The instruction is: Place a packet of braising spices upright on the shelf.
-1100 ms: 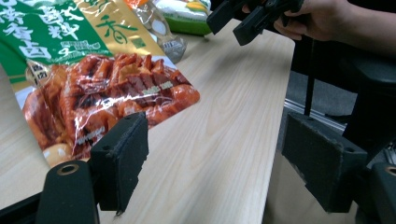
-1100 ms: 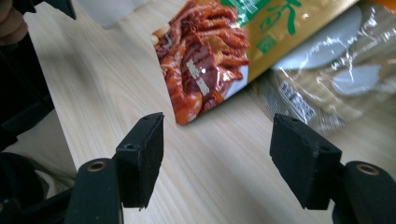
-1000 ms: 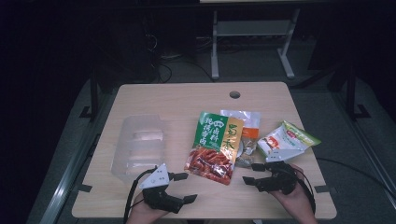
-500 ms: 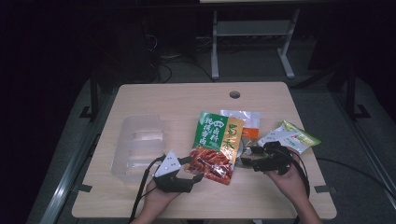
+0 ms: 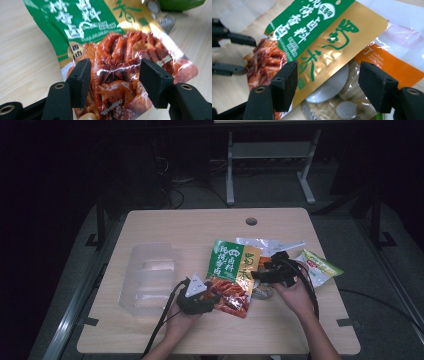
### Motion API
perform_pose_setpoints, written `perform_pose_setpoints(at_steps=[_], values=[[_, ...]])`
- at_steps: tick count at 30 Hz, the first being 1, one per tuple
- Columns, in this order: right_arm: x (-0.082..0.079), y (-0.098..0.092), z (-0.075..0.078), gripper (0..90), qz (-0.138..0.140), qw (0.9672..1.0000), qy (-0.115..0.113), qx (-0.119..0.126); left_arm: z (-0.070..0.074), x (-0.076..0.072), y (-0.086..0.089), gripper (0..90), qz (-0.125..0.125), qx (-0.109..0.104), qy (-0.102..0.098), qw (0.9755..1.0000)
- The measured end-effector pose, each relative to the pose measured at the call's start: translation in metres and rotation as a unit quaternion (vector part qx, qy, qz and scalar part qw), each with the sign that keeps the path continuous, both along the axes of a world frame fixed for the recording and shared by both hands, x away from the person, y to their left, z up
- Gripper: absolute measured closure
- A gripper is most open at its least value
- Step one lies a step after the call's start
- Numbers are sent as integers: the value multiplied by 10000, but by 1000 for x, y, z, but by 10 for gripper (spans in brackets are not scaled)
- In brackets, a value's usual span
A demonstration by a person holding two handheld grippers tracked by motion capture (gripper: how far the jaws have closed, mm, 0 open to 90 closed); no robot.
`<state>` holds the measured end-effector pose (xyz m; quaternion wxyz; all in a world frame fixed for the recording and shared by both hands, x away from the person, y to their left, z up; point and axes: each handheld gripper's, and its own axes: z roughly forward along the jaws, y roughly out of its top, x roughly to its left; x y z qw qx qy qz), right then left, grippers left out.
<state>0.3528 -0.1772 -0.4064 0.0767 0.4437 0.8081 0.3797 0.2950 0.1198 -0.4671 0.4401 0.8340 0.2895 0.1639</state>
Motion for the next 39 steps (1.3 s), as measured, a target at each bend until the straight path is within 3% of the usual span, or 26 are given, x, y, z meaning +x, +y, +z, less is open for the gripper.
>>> perform_pose_setpoints(at_steps=[3, 9, 11, 16, 17, 19, 22, 24, 26, 30, 39], values=[[7, 1, -4, 315, -133, 9998, 56, 102, -1, 0, -1, 445, 31, 48, -36, 10000], [17, 0, -11, 327, -344, 9992, 168, 107, -3, 2, -2, 439, 71, 100, 76, 9999], [19, -1, -14, 331, -344, 9989, 236, 223, -4, 2, -2, 434, 73, 88, 64, 9999], [23, 1, -18, 357, -356, 9988, 237, 248, -4, 2, -1, 432, 63, 105, 68, 9999], [24, 4, -19, 405, -359, 9981, 256, 419, -4, 3, -1, 433, 55, 117, 78, 9999], [26, 7, -21, 425, -244, 9980, 252, 521, -4, 3, -1, 432, 56, 132, 78, 9999], [26, 12, -22, 466, -123, 9982, 260, 533, -5, 3, -1, 430, 58, 139, 80, 9999], [27, 17, -24, 585, -97, 9983, 342, 466, -5, 3, -1, 422, 57, 120, 113, 9998], [28, 19, -26, 650, -93, 9982, 320, 502, -5, 4, -1, 416, 60, 104, 134, 9998], [26, 20, -22, 835, 142, 9962, 369, 770, -5, 4, 0, 403, 58, 64, 188, 9998], [11, 20, -4, 896, 567, 9946, 127, 863, 7, -2, 4, 332, 72, -190, 270, 9994]])
